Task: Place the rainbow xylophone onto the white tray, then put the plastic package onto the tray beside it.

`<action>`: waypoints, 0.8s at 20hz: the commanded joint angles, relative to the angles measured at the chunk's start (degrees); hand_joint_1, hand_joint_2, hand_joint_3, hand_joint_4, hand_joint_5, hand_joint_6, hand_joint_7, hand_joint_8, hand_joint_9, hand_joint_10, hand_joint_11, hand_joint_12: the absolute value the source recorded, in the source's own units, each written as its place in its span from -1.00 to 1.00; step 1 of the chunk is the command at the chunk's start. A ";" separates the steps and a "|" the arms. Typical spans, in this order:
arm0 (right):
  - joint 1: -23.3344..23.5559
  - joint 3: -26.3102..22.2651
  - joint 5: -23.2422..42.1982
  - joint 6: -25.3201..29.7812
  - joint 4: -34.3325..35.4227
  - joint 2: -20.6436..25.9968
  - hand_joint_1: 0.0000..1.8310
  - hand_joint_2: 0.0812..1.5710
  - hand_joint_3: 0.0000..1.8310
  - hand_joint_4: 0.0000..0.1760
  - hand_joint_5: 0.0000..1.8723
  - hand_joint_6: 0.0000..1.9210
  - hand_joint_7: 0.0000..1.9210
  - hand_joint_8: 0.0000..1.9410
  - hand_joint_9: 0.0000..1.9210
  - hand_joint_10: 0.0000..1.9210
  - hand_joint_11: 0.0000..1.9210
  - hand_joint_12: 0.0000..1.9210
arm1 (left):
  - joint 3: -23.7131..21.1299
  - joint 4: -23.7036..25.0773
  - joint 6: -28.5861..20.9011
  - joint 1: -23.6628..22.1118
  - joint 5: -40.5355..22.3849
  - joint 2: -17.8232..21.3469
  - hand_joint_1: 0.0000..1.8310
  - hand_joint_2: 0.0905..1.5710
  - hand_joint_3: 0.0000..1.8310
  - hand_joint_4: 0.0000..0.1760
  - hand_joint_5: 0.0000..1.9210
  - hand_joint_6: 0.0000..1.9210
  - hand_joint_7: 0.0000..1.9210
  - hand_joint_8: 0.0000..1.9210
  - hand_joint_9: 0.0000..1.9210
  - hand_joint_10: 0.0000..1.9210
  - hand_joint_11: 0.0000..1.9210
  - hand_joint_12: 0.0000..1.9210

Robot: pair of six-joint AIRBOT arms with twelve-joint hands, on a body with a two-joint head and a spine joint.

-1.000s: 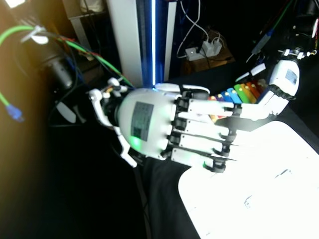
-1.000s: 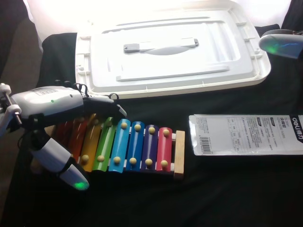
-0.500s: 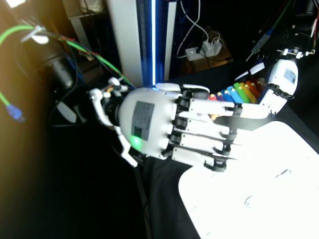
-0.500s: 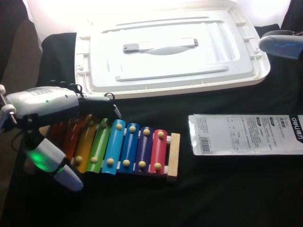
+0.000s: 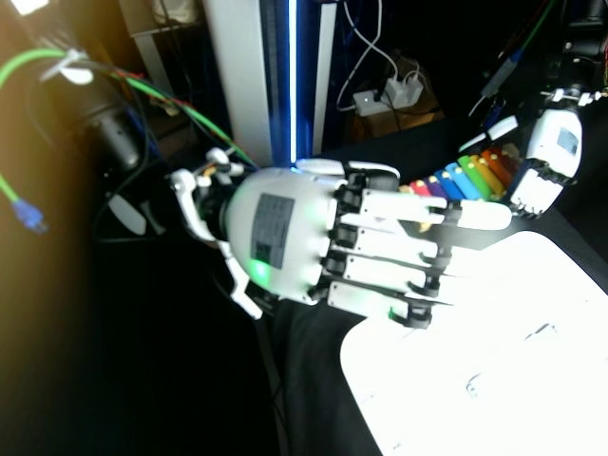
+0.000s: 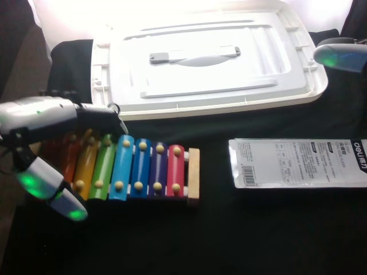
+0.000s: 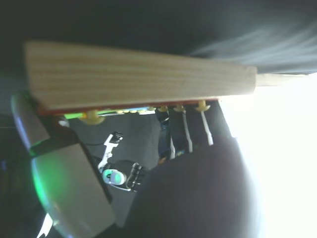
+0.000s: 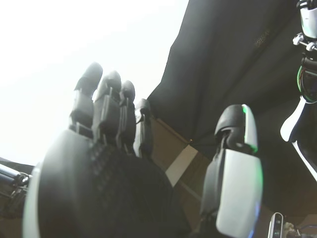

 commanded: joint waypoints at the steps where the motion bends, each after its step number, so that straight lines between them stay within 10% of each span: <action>1: 0.49 0.16 6.95 0.61 1.71 0.02 0.03 0.04 -1.00 -0.08 -0.68 -0.99 -0.63 -0.99 -0.69 -1.00 -0.98 -0.30 | 0.02 -2.61 -0.18 -0.62 -8.05 0.57 0.24 0.60 -1.00 -1.00 -0.34 0.49 -0.24 0.59 -0.40 0.73 -0.47 0.88; 7: 0.49 0.15 6.95 0.61 1.74 0.02 0.05 0.04 -1.00 -0.23 -0.68 -1.00 -0.63 -1.00 -0.68 -1.00 -0.99 -0.28 | -0.07 -6.53 1.92 -1.24 -12.79 1.28 0.47 0.39 -1.00 -1.00 -0.43 0.25 -0.02 0.16 -0.21 0.51 -0.26 0.61; 16: 0.49 0.18 6.93 0.61 1.75 -0.07 0.03 0.03 -1.00 -0.19 -0.69 -1.00 -0.62 -1.00 -0.67 -1.00 -0.96 -0.31 | 1.19 -13.56 5.66 -2.69 -17.28 1.28 0.30 0.52 -1.00 -1.00 -0.30 0.39 -0.08 0.39 -0.20 0.54 -0.30 0.75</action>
